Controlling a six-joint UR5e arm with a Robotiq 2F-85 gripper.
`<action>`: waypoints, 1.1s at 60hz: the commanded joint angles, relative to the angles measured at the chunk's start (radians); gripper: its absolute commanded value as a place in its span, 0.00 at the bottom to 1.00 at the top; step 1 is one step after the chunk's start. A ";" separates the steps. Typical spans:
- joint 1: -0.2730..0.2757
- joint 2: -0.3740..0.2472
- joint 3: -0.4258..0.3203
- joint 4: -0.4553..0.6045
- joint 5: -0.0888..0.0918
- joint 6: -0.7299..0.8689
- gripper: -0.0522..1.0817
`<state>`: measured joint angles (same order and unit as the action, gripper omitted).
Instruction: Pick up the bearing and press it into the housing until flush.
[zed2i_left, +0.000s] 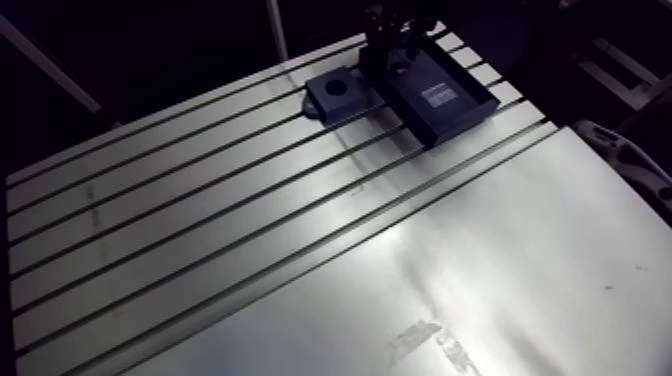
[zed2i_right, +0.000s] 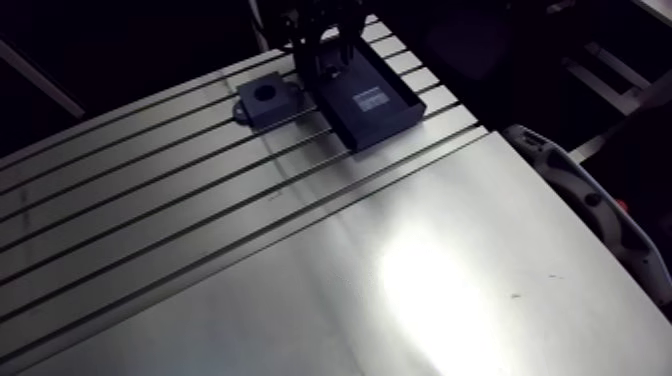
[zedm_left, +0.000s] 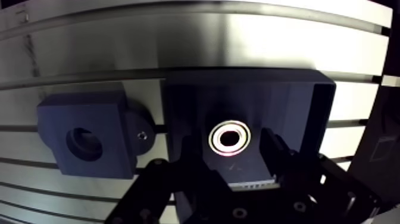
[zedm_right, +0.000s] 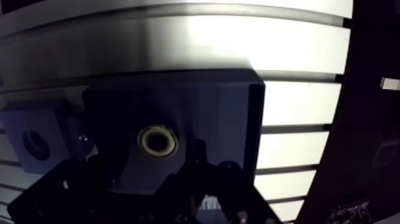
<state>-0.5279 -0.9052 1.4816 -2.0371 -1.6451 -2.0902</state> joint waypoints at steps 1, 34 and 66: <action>0.000 0.001 0.002 -0.001 0.000 0.000 0.40; 0.000 0.007 0.001 -0.002 0.000 0.000 0.44; 0.000 0.013 -0.004 -0.002 -0.002 0.000 0.48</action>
<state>-0.5278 -0.8935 1.4800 -2.0395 -1.6464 -2.0902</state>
